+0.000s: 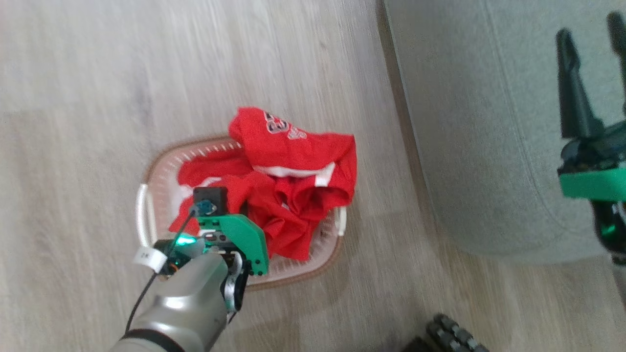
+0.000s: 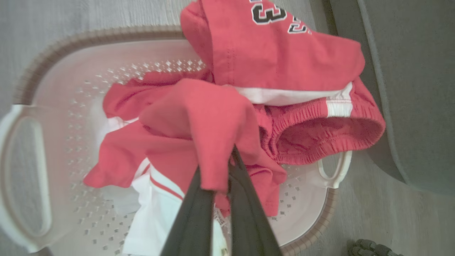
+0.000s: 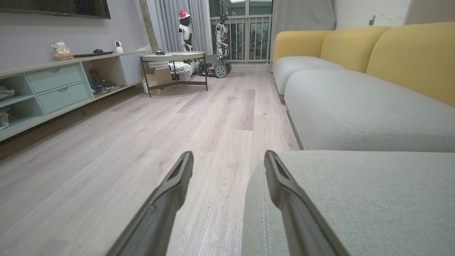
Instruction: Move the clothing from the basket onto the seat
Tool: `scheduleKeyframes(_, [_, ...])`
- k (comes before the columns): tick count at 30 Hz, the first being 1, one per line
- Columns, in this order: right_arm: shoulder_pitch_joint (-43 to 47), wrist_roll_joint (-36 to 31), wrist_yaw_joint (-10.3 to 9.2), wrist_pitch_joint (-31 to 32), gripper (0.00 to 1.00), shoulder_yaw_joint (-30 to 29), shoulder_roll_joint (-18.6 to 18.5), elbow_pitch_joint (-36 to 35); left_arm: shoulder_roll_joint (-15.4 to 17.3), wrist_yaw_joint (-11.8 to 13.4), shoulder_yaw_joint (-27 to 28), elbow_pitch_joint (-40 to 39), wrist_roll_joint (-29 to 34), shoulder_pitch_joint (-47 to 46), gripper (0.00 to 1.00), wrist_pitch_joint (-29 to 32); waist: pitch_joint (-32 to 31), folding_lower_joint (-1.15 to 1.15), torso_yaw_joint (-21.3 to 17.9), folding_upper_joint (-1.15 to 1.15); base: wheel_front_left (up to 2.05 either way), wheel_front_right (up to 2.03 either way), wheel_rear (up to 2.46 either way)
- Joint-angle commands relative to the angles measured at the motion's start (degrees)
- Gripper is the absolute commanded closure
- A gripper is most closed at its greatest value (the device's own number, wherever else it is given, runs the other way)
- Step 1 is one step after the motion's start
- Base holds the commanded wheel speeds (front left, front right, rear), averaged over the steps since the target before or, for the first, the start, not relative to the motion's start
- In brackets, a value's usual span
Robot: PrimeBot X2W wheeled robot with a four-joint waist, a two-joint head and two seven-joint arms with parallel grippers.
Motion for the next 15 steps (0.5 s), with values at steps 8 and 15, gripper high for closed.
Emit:
scheduleKeyframes(8, [6.98,-1.65,-0.01,-0.36,0.00,1.11,-0.75,0.41,0.96,0.56,7.68,-8.31,9.43,4.91,1.00,-0.99,-12.91,0.00,5.47,0.00,0.00,0.00,0.00])
scheduleKeyframes(15, [10.10,-2.77,-0.01,-0.36,0.00,2.20,0.97,1.31,3.07,0.55,16.53,-18.52,18.50,11.01,1.00,-1.00,-18.52,0.00,6.85,0.00,0.00,0.00,0.00])
